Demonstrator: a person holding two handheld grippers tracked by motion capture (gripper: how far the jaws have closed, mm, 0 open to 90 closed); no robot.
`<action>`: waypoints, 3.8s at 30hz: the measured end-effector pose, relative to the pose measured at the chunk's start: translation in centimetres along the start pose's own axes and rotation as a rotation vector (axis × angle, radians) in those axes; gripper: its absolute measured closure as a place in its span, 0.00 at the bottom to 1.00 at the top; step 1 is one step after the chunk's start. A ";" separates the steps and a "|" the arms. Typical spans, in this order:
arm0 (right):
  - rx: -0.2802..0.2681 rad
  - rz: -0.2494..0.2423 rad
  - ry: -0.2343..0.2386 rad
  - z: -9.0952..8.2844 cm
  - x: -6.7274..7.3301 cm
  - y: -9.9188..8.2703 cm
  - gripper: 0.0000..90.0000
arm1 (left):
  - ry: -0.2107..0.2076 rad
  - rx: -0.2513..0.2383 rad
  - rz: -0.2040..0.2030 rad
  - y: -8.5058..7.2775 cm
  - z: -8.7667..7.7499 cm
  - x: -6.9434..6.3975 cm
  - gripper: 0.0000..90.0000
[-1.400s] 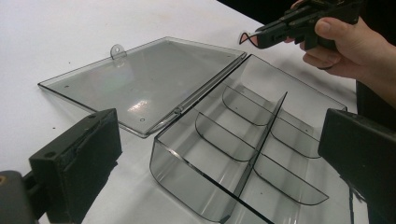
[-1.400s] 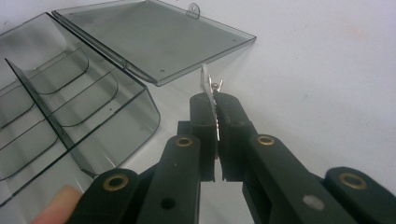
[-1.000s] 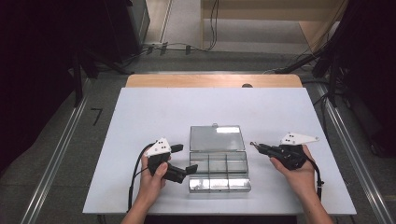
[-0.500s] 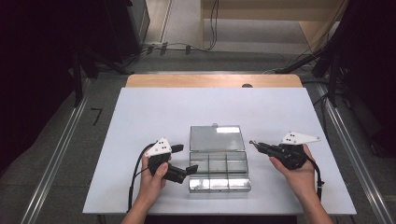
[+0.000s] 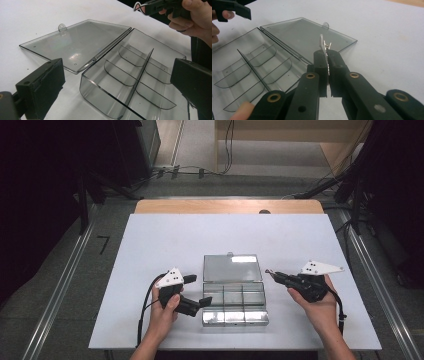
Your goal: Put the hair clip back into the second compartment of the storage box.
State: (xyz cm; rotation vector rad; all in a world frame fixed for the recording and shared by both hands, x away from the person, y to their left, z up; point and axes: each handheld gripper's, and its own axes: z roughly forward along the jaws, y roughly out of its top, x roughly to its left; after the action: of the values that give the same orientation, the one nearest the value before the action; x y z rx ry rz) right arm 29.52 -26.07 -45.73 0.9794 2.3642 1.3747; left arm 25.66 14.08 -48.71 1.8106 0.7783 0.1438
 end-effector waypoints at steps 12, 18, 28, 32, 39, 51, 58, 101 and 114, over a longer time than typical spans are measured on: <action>-0.012 -0.008 0.017 -0.1 0.9 0.5 0.93 | 0.001 0.001 0.002 0.0 0.0 0.0 0.00; -0.014 -0.018 0.019 0.1 1.3 0.7 0.93 | 0.001 0.001 0.002 0.0 0.0 0.0 0.00; -0.009 -0.024 0.030 0.4 1.9 0.8 0.93 | 0.001 0.002 0.002 0.0 0.0 0.0 0.00; -0.006 -0.026 0.035 0.5 2.2 0.8 0.93 | 0.001 0.004 0.003 0.0 0.0 0.0 0.00; -0.009 -0.030 0.044 0.7 2.5 0.9 0.93 | -0.001 0.007 0.004 0.0 0.1 0.0 0.00; -0.005 -0.035 0.060 1.1 3.2 1.0 0.93 | -0.001 0.007 0.004 0.0 0.1 0.0 0.00; 0.000 -0.044 0.073 1.5 3.7 1.0 0.93 | 0.000 0.004 0.004 0.0 0.0 0.0 0.00; 0.039 -0.066 0.167 4.2 7.0 0.8 0.93 | 0.001 0.003 0.003 0.0 0.0 0.0 0.00; 0.053 -0.069 0.184 5.1 7.7 0.8 0.93 | 0.005 0.006 0.006 0.0 0.1 0.0 0.00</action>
State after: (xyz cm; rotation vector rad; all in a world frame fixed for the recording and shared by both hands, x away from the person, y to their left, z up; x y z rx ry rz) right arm 26.71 -17.33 -46.86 0.8063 2.5535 1.4399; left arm 25.72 14.04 -48.78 1.8192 0.7780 0.1496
